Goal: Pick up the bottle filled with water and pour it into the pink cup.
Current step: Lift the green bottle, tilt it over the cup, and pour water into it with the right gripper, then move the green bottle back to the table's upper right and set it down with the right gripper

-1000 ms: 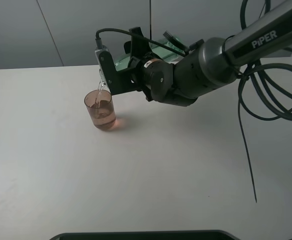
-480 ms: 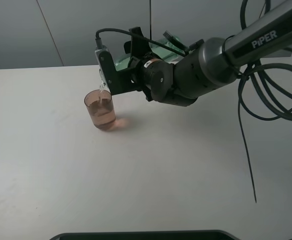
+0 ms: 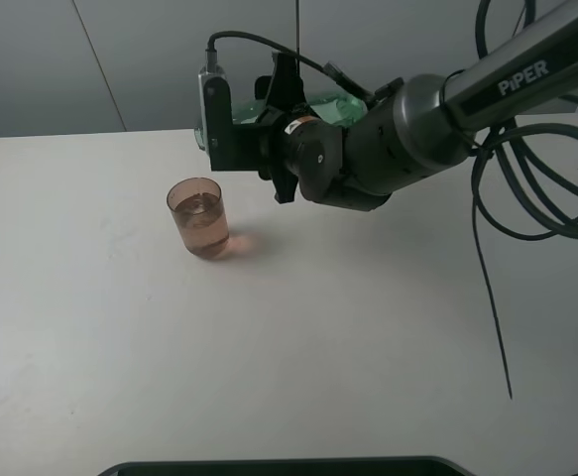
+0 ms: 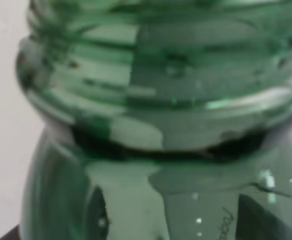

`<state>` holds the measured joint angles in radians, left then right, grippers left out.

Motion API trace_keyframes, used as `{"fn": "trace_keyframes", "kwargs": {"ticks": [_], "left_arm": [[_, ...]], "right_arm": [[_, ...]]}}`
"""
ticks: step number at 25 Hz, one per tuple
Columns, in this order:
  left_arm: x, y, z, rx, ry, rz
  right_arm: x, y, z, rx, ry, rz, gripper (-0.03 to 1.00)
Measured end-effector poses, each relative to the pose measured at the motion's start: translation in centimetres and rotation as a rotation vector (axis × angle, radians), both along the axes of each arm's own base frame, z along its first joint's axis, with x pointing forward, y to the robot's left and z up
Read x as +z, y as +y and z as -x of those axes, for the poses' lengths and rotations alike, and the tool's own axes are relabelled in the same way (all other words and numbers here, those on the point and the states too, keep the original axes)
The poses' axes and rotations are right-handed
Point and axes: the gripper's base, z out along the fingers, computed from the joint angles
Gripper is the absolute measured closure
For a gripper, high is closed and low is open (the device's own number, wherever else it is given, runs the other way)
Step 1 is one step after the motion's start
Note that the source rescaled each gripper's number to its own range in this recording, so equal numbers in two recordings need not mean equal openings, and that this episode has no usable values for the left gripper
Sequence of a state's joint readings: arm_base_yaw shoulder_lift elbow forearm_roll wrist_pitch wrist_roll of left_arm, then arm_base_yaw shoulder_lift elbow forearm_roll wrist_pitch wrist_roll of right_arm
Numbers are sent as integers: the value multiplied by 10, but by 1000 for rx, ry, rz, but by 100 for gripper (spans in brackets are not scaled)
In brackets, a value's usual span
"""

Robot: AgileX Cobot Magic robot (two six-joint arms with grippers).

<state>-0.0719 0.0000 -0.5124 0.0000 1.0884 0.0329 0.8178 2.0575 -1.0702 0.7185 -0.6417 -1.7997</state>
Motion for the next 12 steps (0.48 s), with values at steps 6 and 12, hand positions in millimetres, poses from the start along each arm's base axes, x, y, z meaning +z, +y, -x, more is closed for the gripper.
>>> {"fn": "trace_keyframes", "kwargs": {"ticks": [6, 12], "left_arm": [[0, 0, 0, 0, 0, 0], [0, 0, 0, 0, 0, 0]], "right_arm": [[5, -1, -1, -85, 40, -198, 97], [33, -6, -1, -157, 61, -396, 97]]}}
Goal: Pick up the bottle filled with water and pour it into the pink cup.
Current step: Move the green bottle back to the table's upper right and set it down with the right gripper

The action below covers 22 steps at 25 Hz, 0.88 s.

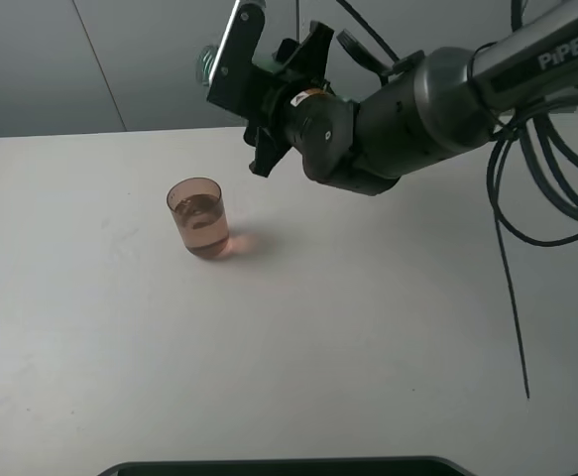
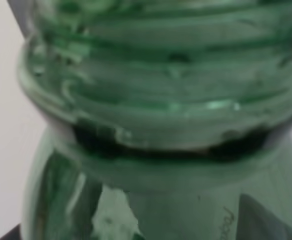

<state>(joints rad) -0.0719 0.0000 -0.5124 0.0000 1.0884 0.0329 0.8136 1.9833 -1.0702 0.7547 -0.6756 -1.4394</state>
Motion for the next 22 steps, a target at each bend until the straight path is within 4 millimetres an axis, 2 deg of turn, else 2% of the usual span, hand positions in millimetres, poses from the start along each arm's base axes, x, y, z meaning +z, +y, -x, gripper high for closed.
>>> {"fn": "trace_keyframes", "kwargs": {"ticks": [6, 10, 13, 16, 22], "left_arm": [[0, 0, 0, 1, 0, 2], [0, 0, 0, 1, 0, 2], [0, 0, 0, 1, 0, 2], [0, 0, 0, 1, 0, 2], [0, 0, 0, 1, 0, 2]], "right_arm": [[40, -27, -8, -162, 16, -240, 97], [58, -46, -12, -276, 37, -359, 97], [65, -62, -17, -350, 55, -420, 97], [62, -71, -19, -383, 69, -417, 97], [57, -72, -17, -362, 90, -365, 97]]}}
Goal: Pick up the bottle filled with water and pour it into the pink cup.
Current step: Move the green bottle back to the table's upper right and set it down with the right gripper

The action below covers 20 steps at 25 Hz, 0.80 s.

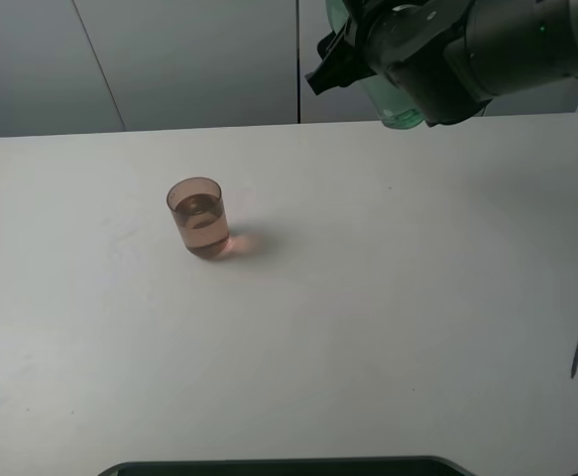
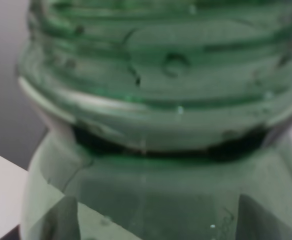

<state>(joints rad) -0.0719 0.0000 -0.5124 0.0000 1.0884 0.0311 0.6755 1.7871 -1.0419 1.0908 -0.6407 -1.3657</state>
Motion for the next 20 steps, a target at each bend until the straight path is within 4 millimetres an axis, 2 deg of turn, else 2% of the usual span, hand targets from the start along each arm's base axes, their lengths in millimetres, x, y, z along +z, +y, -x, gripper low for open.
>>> {"fn": "trace_keyframes", "kwargs": {"ticks": [5, 10, 15, 20], "left_arm": [[0, 0, 0, 0, 1, 0], [0, 0, 0, 0, 0, 0], [0, 0, 0, 0, 0, 0], [0, 0, 0, 0, 0, 0]], "right_arm": [[2, 3, -3, 80, -18, -32, 97], [2, -7, -15, 141, 25, -222, 97], [-2, -34, -30, 117, 111, -418, 97], [-8, -67, -42, 66, 206, -499, 97]]}}
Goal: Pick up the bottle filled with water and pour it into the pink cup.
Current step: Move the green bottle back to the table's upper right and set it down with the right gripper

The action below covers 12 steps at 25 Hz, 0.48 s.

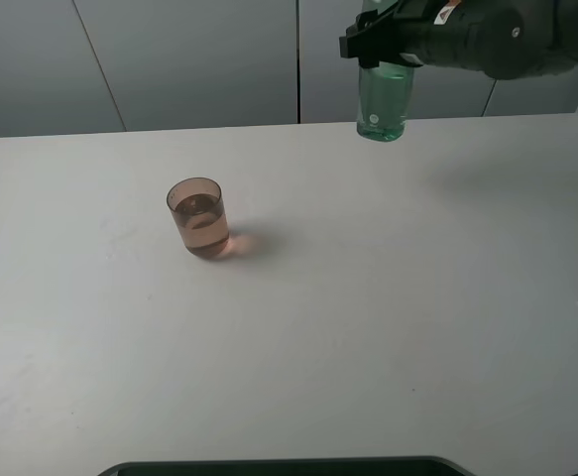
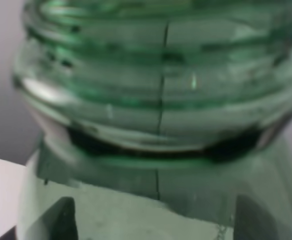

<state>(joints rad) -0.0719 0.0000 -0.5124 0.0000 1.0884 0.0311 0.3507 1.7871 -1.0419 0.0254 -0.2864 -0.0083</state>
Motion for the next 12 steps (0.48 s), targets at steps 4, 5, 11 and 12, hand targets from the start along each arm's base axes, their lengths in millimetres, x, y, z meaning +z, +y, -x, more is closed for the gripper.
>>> {"fn": "trace_keyframes", "kwargs": {"ticks": [4, 5, 11, 12], "left_arm": [[0, 0, 0, 0, 0, 0], [0, 0, 0, 0, 0, 0], [0, 0, 0, 0, 1, 0], [0, 0, 0, 0, 0, 0]], "right_arm": [[-4, -28, -5, -56, 30, -1, 97], [-4, -36, -5, -74, 31, 2, 97], [2, -85, 17, -183, -118, -8, 97], [6, -92, 22, -199, -160, -5, 97]]}}
